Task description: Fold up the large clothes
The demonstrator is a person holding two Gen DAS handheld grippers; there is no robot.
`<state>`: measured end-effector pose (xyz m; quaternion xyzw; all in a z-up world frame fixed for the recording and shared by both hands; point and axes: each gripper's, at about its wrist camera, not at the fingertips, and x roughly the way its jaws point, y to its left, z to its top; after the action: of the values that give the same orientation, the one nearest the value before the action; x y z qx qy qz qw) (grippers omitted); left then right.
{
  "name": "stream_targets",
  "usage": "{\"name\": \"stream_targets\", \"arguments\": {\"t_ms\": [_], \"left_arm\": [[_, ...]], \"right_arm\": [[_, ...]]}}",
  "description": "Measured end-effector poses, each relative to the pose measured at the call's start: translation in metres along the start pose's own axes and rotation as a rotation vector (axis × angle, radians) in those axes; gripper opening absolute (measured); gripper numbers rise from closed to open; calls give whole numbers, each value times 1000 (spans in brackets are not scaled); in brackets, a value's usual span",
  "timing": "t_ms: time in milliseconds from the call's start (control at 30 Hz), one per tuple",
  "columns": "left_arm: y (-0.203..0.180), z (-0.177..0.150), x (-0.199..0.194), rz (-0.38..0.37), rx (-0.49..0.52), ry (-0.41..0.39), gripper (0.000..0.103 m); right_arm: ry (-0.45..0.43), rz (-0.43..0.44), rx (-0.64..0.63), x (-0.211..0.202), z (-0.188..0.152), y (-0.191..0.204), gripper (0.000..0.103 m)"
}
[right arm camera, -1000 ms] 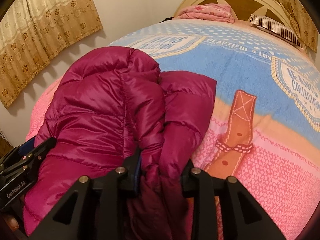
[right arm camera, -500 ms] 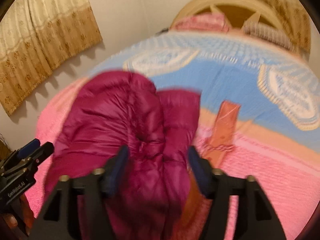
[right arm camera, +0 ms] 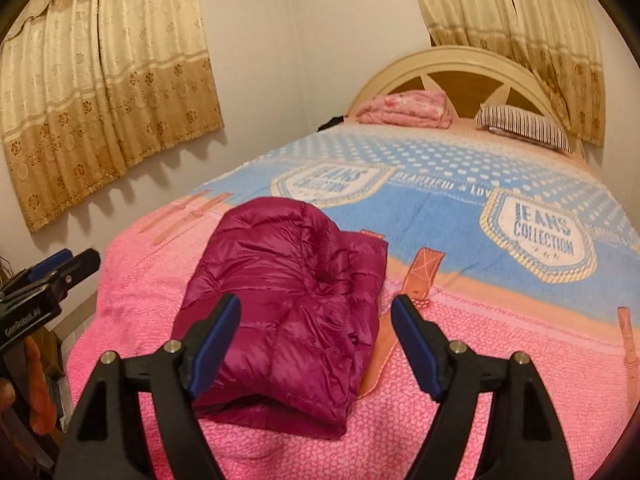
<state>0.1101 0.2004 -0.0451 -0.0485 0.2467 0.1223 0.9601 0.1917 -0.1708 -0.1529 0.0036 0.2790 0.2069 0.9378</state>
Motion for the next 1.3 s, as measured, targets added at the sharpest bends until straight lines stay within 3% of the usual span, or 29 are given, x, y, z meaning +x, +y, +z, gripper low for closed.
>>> {"name": "stream_targets", "arguments": {"t_ms": [1300], "left_arm": [[-2,-4,-1,-15,0,16,73]], "right_arm": [[-20,9,-13,-18,-3,7,84]]}}
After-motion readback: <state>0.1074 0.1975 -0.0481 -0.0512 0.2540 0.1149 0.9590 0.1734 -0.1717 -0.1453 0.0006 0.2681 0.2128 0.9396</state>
